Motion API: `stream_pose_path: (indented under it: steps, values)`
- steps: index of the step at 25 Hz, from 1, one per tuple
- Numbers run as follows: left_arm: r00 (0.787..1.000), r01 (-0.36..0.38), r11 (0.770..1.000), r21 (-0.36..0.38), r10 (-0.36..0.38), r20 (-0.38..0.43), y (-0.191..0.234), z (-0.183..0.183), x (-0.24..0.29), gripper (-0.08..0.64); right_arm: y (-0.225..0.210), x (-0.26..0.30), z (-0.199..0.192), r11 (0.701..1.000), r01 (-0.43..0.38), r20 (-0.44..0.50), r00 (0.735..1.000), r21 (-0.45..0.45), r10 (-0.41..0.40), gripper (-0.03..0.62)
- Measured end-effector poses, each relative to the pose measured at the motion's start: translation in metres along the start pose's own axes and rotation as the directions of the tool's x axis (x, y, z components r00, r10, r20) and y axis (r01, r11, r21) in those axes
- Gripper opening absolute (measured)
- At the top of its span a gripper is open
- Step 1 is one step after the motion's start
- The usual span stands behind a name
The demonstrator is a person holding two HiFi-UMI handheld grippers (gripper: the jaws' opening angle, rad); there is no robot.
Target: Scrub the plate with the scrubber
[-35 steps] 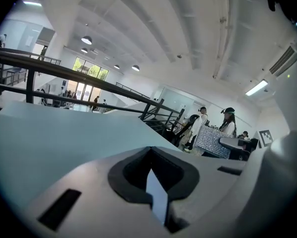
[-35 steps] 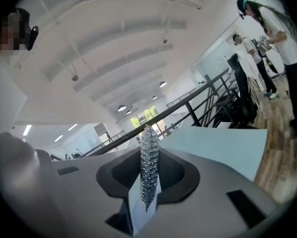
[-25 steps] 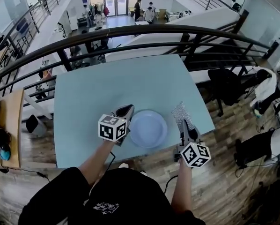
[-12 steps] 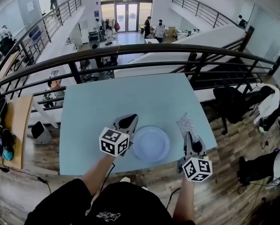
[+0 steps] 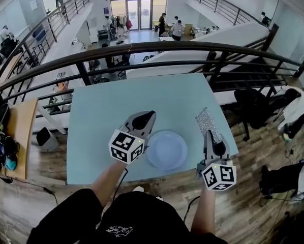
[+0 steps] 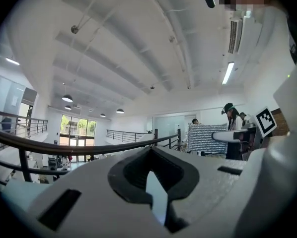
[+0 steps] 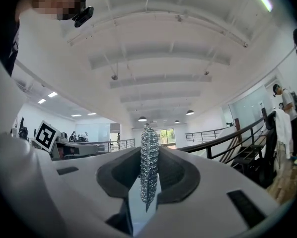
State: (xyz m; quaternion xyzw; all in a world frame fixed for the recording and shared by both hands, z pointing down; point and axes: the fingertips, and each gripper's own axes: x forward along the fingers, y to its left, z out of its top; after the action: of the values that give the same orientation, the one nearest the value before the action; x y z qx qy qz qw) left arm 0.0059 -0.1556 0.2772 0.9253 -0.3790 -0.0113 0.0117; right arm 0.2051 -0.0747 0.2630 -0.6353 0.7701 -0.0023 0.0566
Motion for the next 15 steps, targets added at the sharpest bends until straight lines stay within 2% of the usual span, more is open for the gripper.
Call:
stream_pose_path:
  steps: [4,8,15]
  values:
    - [0.999,0.003,0.999,0.039,-0.004,0.045,0.003,0.014,-0.002,0.008,0.010,0.004,0.018,0.999,-0.016,0.043,0.999,-0.029,0.017,0.083]
    - [0.996,0.002,0.997,0.071,-0.008,0.085,0.002,0.027,-0.004,0.008,0.011,0.007,0.019,0.999,-0.015,0.044,0.999,-0.036,0.016,0.083]
    - [0.997,0.008,1.000,0.029,-0.010,0.071,0.007,0.017,-0.003,0.008,0.006,0.005,0.007,1.000,0.008,0.023,1.000,-0.013,-0.007,0.083]
